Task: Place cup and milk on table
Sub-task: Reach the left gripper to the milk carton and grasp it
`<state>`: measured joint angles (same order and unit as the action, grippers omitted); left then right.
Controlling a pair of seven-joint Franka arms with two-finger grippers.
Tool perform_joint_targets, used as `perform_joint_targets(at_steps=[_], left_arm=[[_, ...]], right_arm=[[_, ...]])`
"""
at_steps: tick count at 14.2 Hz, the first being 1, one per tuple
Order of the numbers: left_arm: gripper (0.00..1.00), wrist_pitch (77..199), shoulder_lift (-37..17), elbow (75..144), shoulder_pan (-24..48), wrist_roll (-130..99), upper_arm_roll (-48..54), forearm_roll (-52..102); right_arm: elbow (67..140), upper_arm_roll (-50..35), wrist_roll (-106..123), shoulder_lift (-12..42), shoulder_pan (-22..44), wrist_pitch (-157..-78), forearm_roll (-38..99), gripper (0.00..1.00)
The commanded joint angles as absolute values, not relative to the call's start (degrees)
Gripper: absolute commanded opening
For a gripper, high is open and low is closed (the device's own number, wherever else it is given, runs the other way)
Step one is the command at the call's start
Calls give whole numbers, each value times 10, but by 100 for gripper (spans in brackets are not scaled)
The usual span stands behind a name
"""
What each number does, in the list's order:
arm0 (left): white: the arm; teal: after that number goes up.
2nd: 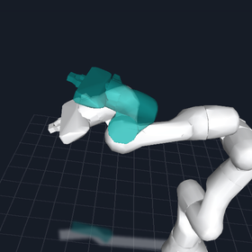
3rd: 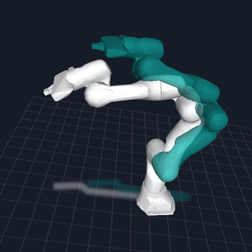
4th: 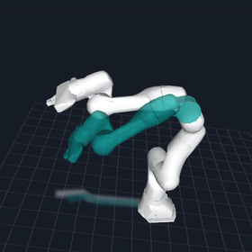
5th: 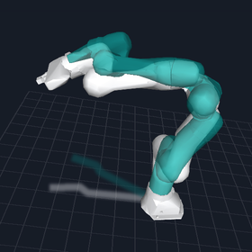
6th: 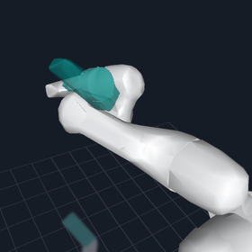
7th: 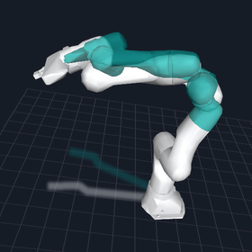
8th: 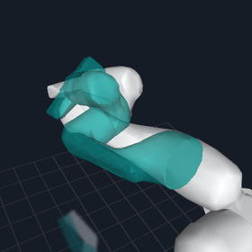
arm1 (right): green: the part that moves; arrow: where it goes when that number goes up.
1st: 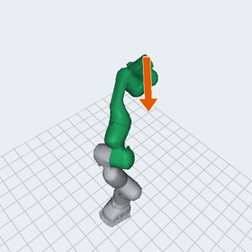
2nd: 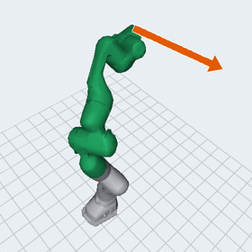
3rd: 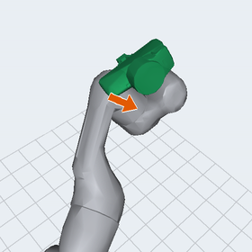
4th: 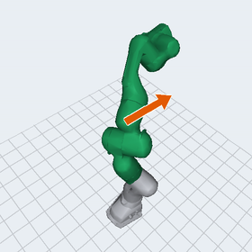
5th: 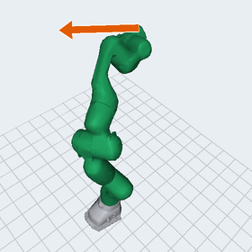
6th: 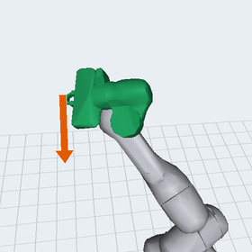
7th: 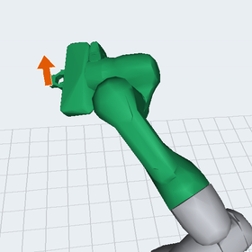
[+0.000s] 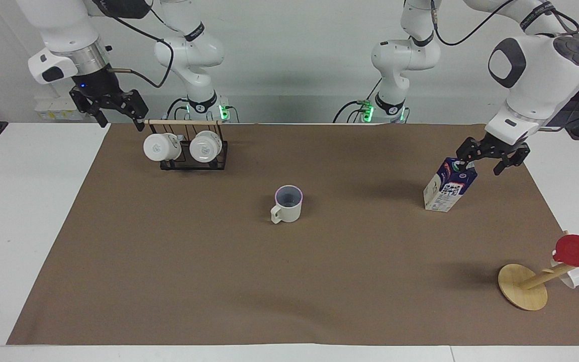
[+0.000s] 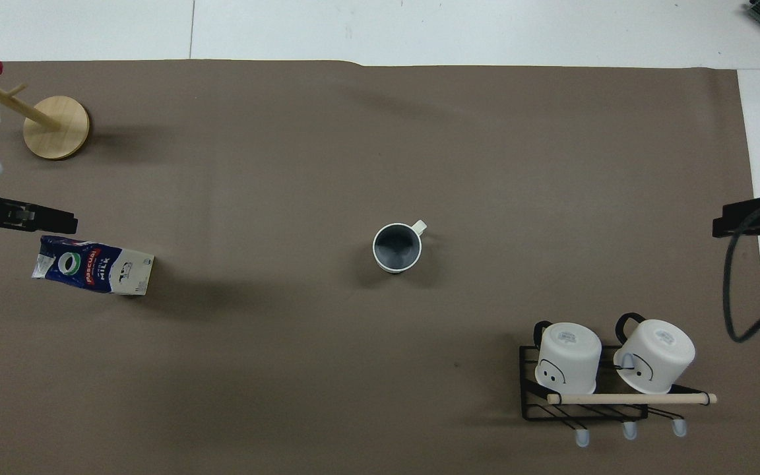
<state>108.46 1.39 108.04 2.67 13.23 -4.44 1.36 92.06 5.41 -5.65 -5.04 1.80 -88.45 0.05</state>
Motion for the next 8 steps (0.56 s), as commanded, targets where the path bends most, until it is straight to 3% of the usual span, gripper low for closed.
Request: perform_joint_targets(at_steps=[1, 8], left_arm=[[100, 1106, 36, 1128, 28, 139, -47, 6], [100, 1123, 46, 1175, 35, 134, -47, 6]], right_arm=[[875, 53, -54, -49, 12, -846, 2, 100], [886, 52, -44, -64, 10, -825, -9, 100]])
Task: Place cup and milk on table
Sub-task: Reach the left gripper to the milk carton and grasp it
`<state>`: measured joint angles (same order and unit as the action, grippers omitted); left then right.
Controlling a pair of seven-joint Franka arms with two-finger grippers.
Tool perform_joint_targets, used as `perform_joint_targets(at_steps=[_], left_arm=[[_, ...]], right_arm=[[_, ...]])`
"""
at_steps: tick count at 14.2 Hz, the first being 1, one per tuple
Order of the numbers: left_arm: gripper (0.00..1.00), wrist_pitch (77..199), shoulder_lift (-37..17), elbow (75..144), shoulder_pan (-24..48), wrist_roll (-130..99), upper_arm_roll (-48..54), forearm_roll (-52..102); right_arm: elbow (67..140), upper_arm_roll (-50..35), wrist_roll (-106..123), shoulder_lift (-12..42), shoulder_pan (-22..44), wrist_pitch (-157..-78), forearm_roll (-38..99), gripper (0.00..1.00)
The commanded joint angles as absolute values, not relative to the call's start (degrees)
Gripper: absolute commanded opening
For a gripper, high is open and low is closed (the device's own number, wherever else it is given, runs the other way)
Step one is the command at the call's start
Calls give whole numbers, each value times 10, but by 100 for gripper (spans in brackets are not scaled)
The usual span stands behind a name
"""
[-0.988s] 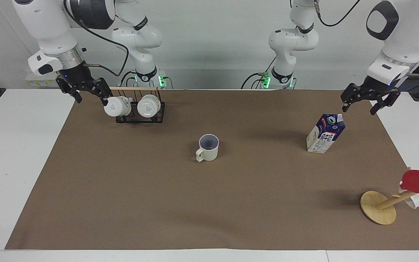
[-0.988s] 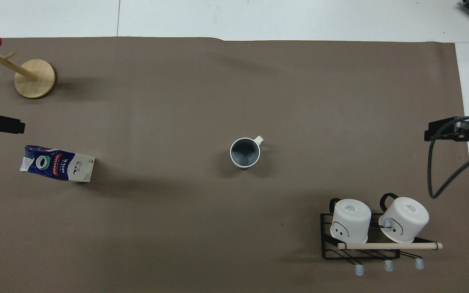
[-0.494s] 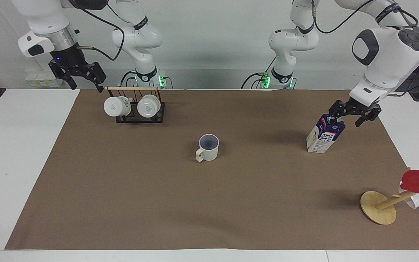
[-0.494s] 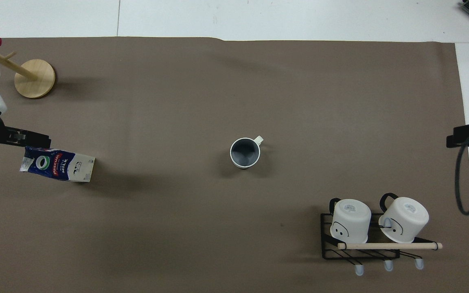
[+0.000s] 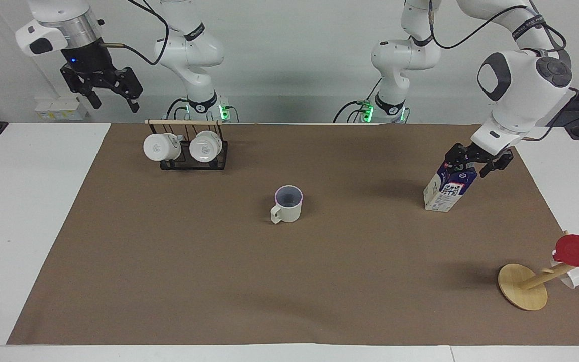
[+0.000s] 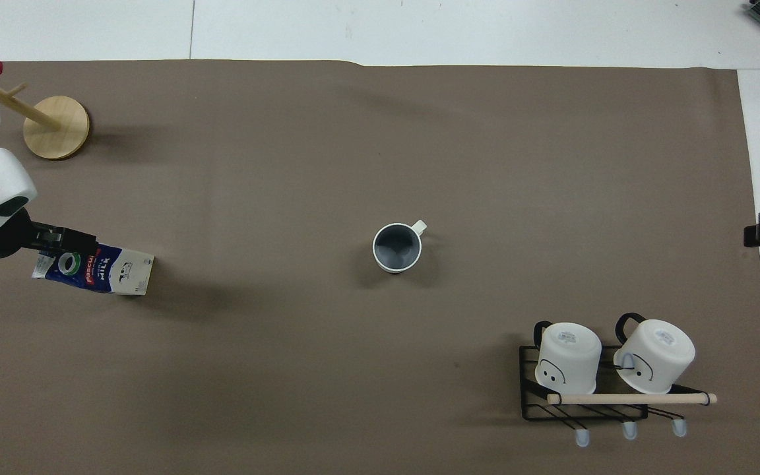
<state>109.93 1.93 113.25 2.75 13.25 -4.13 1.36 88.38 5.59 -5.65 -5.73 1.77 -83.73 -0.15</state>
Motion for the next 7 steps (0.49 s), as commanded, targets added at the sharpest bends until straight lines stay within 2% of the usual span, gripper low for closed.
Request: perform_joint_targets(at_steps=[1, 4, 5, 6, 7], left_arm=[[100, 1128, 47, 1179, 35, 134, -47, 6], [98, 1125, 51, 1186, 33, 134, -47, 6], [67, 1125, 54, 1189, 33, 133, -47, 6], [30, 1125, 53, 1189, 33, 134, -47, 6], [4, 1125, 53, 1188, 33, 133, -47, 6]], right_arm=[[871, 48, -41, -59, 11, -812, -16, 100], [855, 44, -39, -57, 17, -800, -15, 100], [864, 42, -19, -64, 17, -809, -14, 100], [880, 42, -7, -71, 18, -816, -15, 100], [890, 42, -5, -79, 18, -823, -14, 100]])
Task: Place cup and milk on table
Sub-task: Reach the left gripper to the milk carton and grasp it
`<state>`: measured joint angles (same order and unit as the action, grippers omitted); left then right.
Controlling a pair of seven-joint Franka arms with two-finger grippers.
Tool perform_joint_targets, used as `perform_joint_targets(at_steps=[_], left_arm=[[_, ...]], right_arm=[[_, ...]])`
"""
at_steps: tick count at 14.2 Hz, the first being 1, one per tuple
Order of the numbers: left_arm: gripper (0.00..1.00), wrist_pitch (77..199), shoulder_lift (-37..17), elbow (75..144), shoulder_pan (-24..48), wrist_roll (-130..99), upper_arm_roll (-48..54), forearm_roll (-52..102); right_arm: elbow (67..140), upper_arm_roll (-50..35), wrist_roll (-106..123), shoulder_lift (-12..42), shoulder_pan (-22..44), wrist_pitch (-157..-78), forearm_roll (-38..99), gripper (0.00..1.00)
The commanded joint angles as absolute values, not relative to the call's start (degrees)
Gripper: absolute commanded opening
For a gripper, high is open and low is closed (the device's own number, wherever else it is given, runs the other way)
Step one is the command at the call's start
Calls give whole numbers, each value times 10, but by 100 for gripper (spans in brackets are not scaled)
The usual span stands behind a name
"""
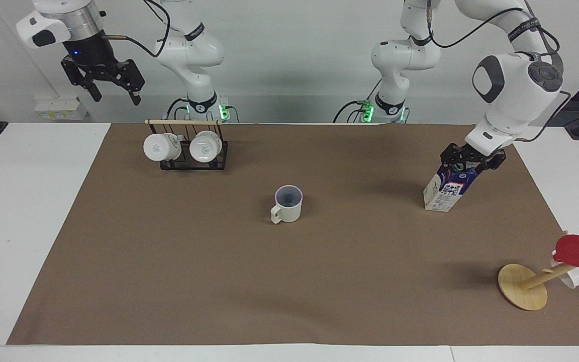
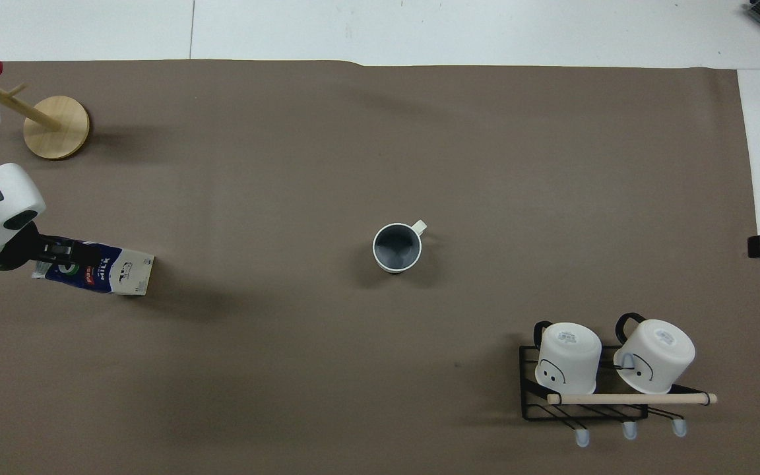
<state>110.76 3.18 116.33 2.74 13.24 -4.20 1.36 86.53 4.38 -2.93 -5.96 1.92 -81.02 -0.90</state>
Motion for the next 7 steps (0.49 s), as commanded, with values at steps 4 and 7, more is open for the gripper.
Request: perform_joint_targets(at_steps=[4, 7], left_arm=[[0, 1118, 47, 1170, 36, 132, -47, 5], [0, 1114, 46, 1128, 38, 127, -41, 5]], right_arm=[[895, 40, 1, -83, 18, -825, -14, 100], [896, 36, 2, -83, 18, -827, -14, 100]])
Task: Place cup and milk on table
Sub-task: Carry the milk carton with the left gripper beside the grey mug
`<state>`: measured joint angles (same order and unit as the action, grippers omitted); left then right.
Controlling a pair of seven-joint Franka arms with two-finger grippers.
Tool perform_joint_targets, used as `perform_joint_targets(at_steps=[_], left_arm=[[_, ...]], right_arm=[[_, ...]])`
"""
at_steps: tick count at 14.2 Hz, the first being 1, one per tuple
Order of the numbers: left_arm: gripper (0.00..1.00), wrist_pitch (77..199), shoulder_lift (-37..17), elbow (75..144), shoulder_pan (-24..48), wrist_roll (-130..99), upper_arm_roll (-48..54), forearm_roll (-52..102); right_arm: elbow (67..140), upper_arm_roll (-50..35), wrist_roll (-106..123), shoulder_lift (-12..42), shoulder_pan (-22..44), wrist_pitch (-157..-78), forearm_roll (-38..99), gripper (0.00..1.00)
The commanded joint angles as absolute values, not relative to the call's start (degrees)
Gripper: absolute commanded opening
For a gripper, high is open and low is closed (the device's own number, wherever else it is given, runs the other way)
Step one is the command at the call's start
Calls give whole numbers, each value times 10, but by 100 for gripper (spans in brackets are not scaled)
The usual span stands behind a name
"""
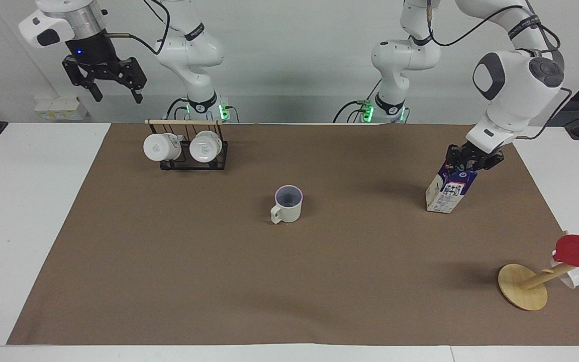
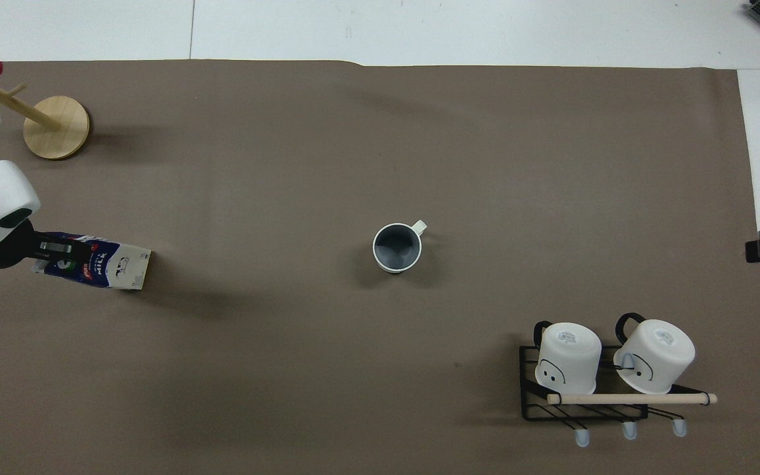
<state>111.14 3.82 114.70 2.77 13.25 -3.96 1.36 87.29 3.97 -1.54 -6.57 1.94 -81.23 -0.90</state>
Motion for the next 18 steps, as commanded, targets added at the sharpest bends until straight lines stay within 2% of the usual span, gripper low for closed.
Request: perform_joint_targets(at_steps=[1, 5, 9, 12, 18], left_arm=[[0, 1113, 46, 1115, 46, 112, -39, 5], [0, 1126, 26, 1082, 113, 11, -36, 5], [0, 1148, 21, 1081, 207, -81, -36, 6], [0, 1183, -5, 1074, 269, -143, -36, 9], [0, 1222, -100, 1020, 369, -274, -36, 7]], right_arm=[[896, 36, -1, -83, 18, -826, -11, 100], [891, 40, -3, -81, 13, -820, -5, 100], [891, 40, -3, -81, 14, -820, -5, 100], [891, 40, -3, -81, 14, -820, -5, 100], [891, 40, -3, -81, 14, -820, -5, 100]])
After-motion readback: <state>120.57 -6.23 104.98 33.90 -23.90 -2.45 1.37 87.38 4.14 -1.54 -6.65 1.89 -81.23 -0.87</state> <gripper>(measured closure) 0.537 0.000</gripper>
